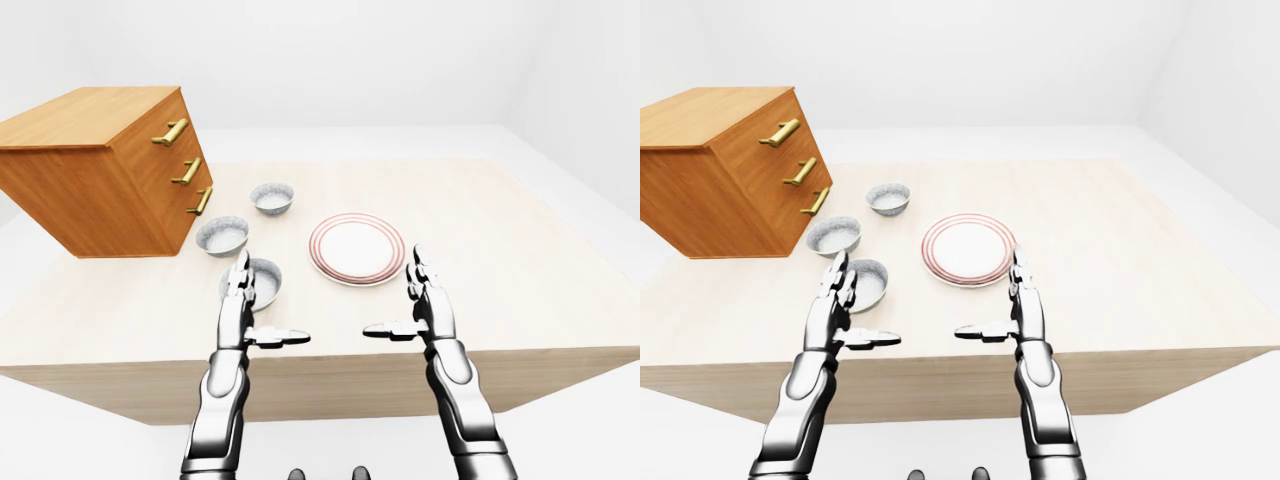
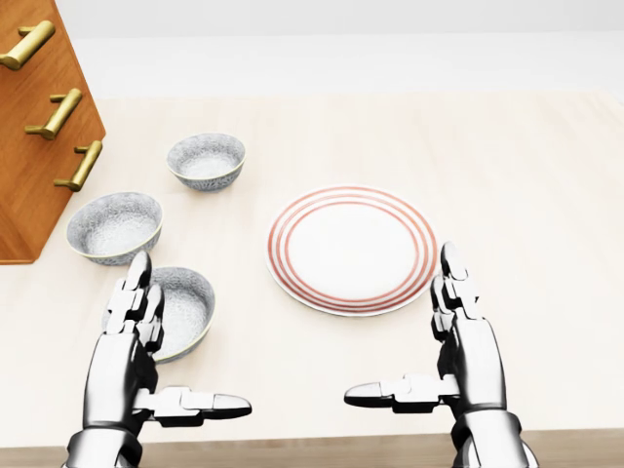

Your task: Put the bowl at the front on the plate.

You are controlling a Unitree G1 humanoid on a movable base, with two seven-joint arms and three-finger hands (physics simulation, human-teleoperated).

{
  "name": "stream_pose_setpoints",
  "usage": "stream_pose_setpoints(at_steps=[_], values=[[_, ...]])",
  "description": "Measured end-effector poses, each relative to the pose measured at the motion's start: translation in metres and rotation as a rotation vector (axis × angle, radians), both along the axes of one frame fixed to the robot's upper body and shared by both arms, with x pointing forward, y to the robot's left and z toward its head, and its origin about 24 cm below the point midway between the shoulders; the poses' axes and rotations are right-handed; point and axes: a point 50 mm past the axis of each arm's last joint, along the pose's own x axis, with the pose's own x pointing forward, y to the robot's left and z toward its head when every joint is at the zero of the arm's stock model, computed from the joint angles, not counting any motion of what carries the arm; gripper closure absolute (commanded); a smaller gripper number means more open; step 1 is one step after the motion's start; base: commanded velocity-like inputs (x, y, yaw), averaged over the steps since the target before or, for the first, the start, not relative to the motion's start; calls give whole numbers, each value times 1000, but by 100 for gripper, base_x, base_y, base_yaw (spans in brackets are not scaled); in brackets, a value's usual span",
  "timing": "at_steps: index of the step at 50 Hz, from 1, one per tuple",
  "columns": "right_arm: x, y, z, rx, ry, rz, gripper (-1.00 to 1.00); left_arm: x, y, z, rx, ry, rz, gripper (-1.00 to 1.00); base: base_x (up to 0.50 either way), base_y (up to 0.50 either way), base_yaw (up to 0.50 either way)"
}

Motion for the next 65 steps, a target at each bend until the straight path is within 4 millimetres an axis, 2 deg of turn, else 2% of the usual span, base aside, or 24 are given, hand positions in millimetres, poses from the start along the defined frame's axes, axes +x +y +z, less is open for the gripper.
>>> stream_pose_setpoints(at_steps=[12, 23, 51, 57, 65], values=[[0, -6, 1, -6, -6, -19, -100, -17, 16, 10, -14, -9, 57, -100, 0, 0, 0], [0, -9, 0, -9, -2, -30, -100, -39, 57, 25, -65, -54, 273, -100, 0, 0, 0], [-1, -8, 2, -13, -10, -34, -100, -118, 170, 9, -160, -11, 1055, -100, 0, 0, 0], [-2, -8, 3, -14, -9, -37, -100, -129, 185, 3, -175, 12, 1154, -100, 0, 0, 0], [-2, -8, 4, -16, -9, -37, -100, -138, 194, 1, -175, 24, 1221, -100, 0, 0, 0]])
